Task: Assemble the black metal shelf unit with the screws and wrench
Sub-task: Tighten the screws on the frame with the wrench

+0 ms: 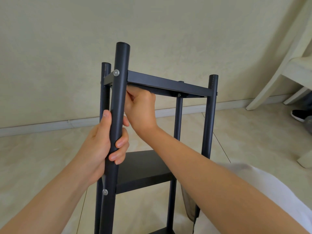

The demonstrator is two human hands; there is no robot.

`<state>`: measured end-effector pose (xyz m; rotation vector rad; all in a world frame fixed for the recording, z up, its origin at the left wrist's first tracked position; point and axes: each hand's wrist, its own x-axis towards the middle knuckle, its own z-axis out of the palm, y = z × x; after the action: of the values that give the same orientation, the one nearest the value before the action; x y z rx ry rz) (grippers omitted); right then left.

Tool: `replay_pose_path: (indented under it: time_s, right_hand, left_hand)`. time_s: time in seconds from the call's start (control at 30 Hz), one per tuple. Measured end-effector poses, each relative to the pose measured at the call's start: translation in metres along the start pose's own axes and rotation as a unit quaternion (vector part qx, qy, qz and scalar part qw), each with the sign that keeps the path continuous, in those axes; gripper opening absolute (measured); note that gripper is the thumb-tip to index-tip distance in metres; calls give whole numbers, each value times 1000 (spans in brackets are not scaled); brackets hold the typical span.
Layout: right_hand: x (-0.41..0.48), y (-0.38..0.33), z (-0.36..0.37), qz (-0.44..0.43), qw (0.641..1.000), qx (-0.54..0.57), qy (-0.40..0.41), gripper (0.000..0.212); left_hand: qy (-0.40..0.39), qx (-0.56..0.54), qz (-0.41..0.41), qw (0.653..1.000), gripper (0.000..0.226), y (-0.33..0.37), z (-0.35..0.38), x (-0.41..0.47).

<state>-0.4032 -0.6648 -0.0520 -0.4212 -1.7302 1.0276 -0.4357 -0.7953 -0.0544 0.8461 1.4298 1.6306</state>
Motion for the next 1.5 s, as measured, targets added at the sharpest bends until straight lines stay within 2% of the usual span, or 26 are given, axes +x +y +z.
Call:
replay_pose_path:
  time_s: [0.13, 0.27, 0.63, 0.93, 1.13, 1.33, 1.43, 1.5]
  right_hand:
    - [0, 0, -1, 22, 1000, 2, -16, 41]
    - [-3, 2, -9, 71, 997, -12, -33, 44]
    - [-14, 7, -56, 166, 978, -76, -105, 29]
    - [-12, 13, -111, 258, 931, -221, -133, 24]
    - [-8, 15, -140, 262, 927, -252, -95, 25]
    - [-4, 32, -164, 252, 909, -332, -26, 26]
    - [0, 40, -173, 322, 892, -317, -34, 22]
    - [5, 46, -173, 384, 882, -270, -37, 11]
  left_hand:
    - [1, 4, -2, 1000, 57, 1, 2, 2]
    - [0, 4, -4, 1000, 58, 1, 1, 4]
    - [-7, -1, -8, 1000, 57, 0, -3, 4]
    - [0, 2, -1, 1000, 56, 1, -4, 3]
    - [9, 1, 9, 1000, 56, 0, -6, 3]
    - [36, 8, 26, 999, 54, -2, -3, 3]
    - [41, 13, 32, 999, 54, -3, -3, 3]
    - [40, 10, 34, 999, 54, -4, -4, 4]
